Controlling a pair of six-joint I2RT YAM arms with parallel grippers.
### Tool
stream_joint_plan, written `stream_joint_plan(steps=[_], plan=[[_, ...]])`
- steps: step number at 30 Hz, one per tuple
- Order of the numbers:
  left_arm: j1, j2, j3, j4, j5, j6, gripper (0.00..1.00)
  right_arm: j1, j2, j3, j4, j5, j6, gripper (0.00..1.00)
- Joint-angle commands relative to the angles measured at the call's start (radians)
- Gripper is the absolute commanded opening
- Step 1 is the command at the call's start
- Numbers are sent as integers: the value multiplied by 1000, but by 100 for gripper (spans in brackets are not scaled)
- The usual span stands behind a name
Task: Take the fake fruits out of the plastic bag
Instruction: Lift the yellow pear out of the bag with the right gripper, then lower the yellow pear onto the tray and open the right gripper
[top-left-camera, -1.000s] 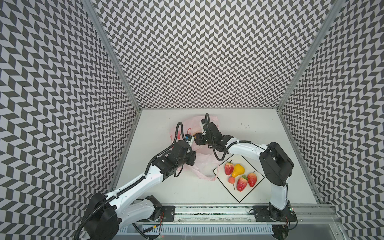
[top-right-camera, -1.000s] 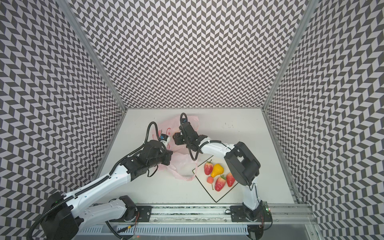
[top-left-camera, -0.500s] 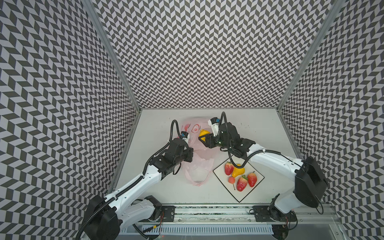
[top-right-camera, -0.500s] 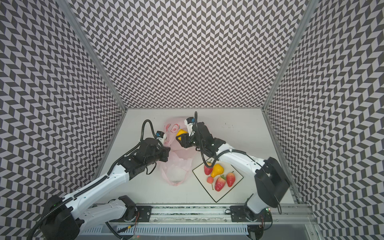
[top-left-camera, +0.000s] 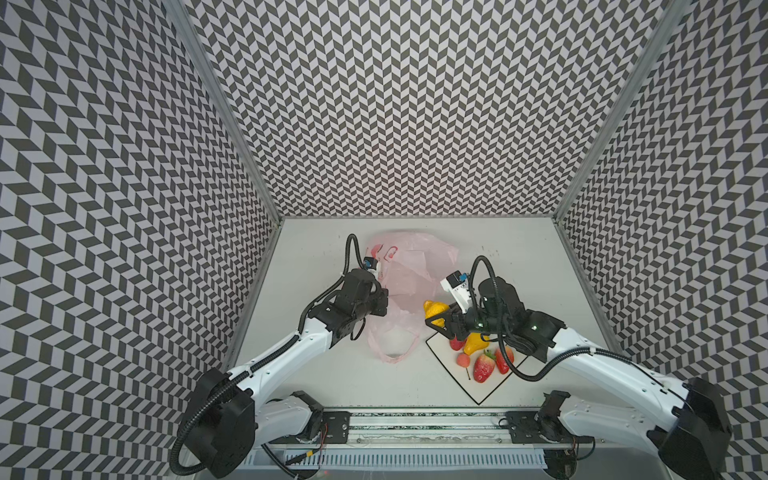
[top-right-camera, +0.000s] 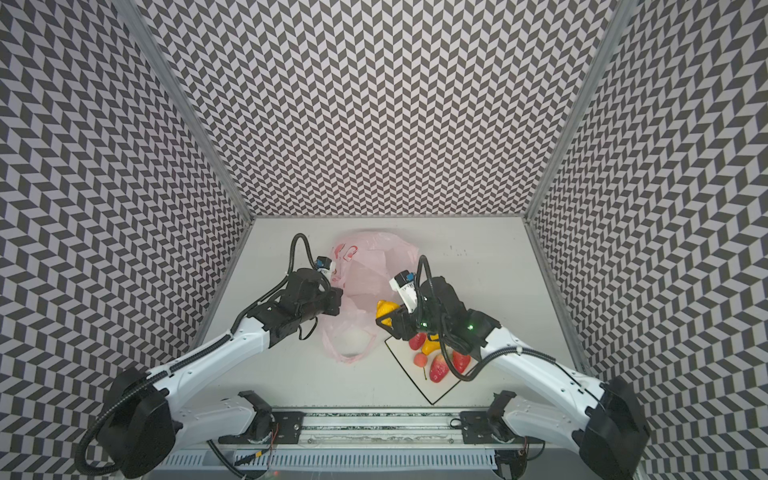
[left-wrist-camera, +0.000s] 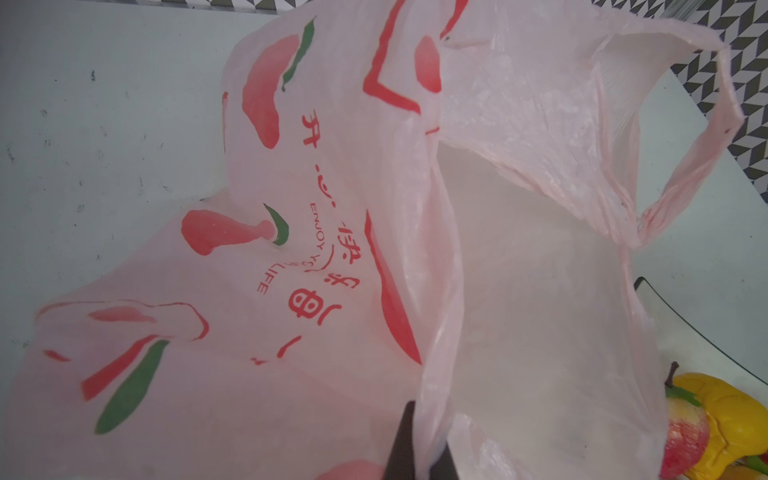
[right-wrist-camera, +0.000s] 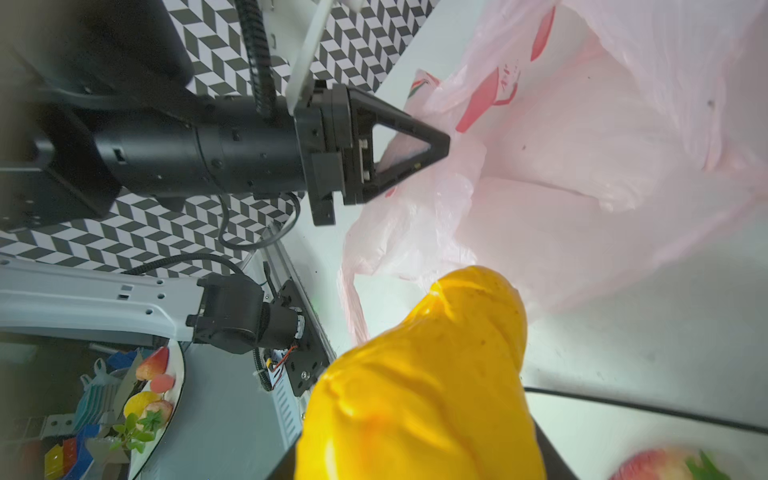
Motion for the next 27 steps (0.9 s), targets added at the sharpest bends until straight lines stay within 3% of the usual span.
stream_joint_plan(steps=[1,7,13,21,27], plan=[[15,15,45,38,-11,-24,0,-3,-86,-20,-124,145,58,26],[31,29,56,42,6,-19,0,-57,-165,-48,-324,459,287,26],[34,28,59,34,32,6,0,-149,-137,-89,-358,589,395,25],[36,35,68,23,74,41,0,-303,-28,-169,-149,482,363,30],[37,42,81,-2,86,69,0,-337,107,-148,-30,364,283,32]])
